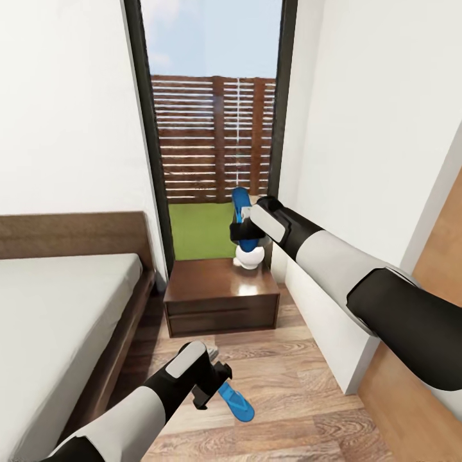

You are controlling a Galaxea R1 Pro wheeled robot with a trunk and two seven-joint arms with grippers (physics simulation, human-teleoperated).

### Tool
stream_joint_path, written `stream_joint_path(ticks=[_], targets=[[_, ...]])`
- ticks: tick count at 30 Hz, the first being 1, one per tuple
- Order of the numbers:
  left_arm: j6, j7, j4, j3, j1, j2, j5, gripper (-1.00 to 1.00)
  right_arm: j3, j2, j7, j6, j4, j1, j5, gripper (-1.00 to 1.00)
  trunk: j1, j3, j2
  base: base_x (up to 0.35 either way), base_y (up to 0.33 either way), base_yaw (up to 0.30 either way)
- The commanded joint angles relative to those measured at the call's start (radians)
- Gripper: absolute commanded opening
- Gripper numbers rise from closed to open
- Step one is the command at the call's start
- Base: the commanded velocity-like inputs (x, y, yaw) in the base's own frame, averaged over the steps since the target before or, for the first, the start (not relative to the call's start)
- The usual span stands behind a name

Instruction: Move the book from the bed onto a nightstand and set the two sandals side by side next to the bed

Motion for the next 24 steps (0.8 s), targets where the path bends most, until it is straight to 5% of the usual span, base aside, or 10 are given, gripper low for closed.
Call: stream_joint_path(ticks=[1, 6, 11, 24], targets=[[0.005, 0.004, -0.001, -0.001, -0.001, 0.000, 0.000, 1.00, 0.006, -0.001, -0.003, -0.001, -0.002, -0.001, -0.010, -1.00, 0.004, -0.004, -0.008, 0.000, 0.000, 0.000], [0.005, 0.004, 0.000, -0.001, -0.002, 0.000, 0.003, 1.00, 0.002, -0.003, 0.063, -0.006, -0.020, -0.001, -0.009, -1.00, 0.023, -0.020, -0.043, 0.000, 0.000, 0.000], [0.006, -0.021, 0.000, -0.001, -0.002, 0.000, 0.004, 1.00, 0.006, -0.011, 0.201, -0.005, -0.153, -0.001, -0.011, -1.00, 0.042, -0.036, -0.078, 0.000, 0.000, 0.000], [0.003, -0.039, 0.002, -0.001, -0.002, 0.000, 0.004, 1.00, 0.008, -0.017, 0.293, -0.008, -0.179, 0.028, -0.009, -1.00, 0.092, -0.076, -0.169, 0.000, 0.000, 0.000]])
